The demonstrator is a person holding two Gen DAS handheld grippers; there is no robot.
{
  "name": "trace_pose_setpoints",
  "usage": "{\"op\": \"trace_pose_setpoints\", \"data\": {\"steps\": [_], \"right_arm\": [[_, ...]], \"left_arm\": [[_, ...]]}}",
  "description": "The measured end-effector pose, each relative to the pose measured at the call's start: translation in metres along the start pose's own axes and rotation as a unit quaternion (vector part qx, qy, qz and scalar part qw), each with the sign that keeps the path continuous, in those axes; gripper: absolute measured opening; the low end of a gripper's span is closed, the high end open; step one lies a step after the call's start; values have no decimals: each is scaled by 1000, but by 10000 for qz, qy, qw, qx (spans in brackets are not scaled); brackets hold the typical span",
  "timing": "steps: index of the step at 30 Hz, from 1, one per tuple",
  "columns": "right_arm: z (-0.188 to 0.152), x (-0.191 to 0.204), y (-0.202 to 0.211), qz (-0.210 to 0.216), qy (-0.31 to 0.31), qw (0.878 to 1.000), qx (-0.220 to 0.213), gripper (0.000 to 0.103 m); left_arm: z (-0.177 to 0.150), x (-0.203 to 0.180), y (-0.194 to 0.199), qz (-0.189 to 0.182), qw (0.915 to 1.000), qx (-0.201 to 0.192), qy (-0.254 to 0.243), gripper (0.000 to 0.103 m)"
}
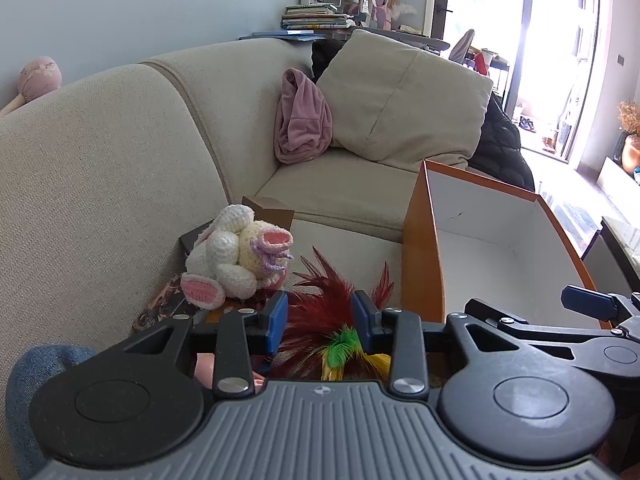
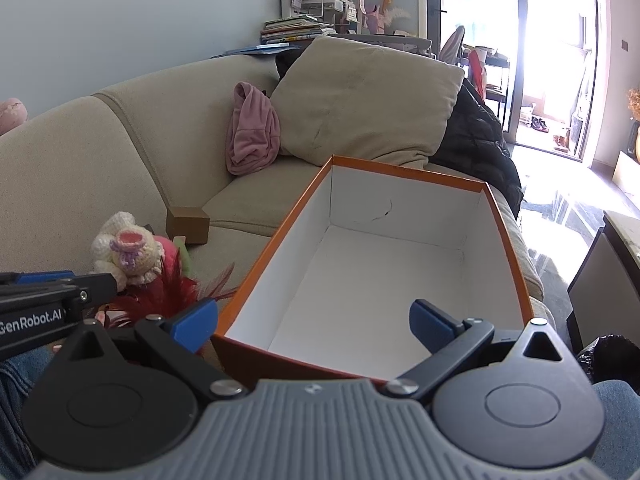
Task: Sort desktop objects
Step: 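Move both tools toward the pile of plush toys on the sofa, then grasp the red panda plush with the left tool while the right tool grasps the crocheted bunny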
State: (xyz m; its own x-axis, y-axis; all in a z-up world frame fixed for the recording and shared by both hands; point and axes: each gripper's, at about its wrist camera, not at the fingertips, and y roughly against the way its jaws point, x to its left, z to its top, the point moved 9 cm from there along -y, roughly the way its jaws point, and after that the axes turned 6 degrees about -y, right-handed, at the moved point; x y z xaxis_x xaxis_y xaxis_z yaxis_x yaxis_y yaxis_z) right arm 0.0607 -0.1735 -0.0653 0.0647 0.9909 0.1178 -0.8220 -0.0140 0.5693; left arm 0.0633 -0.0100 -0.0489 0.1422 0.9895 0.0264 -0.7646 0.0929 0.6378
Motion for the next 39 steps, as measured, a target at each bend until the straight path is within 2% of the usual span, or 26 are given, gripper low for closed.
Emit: {"op": "trace_pose_setpoints", "data": {"steps": [2,4,7,11,17,21,26,28,30,35,39], "right_arm": [[3,4,-1,81,65,9999,2,91],[6,11,-2,228,130,9996,38,88],[13,26,-4,637,212,9977,110,71],[23,51,-15,1117,398,9925,297,60],[29,93,-41,1563,871,9819,618,58],[28,119,-61,1802,1156,9732,840,58],[28,152,-87,2081,1739,9564,1081,61],[28,163,-98,2197,1934,9491,1166,66],[29,173,-105,2302,2149,9414,1203,66],[22,203,-120,2545,2937,9123,1295,70],[7,214,-130,2417,3529,8952,1249,74]], "left_arm": [[1,8,1,-62,9999,42,99,41],[3,18,2,-114,9997,76,211,38],[7,38,2,-237,9987,183,420,32],[12,72,-2,-287,9958,355,794,31],[9,115,-25,-194,9884,786,1287,31],[2,125,-45,-294,9817,1080,1541,31],[2,138,-73,-390,9710,1286,1978,34],[4,142,-82,-366,9690,1368,2026,34],[3,148,-90,-344,9672,1447,2061,34],[-4,162,-101,-279,9624,1630,2154,34],[-13,166,-105,-347,9607,1765,2113,34]]}}
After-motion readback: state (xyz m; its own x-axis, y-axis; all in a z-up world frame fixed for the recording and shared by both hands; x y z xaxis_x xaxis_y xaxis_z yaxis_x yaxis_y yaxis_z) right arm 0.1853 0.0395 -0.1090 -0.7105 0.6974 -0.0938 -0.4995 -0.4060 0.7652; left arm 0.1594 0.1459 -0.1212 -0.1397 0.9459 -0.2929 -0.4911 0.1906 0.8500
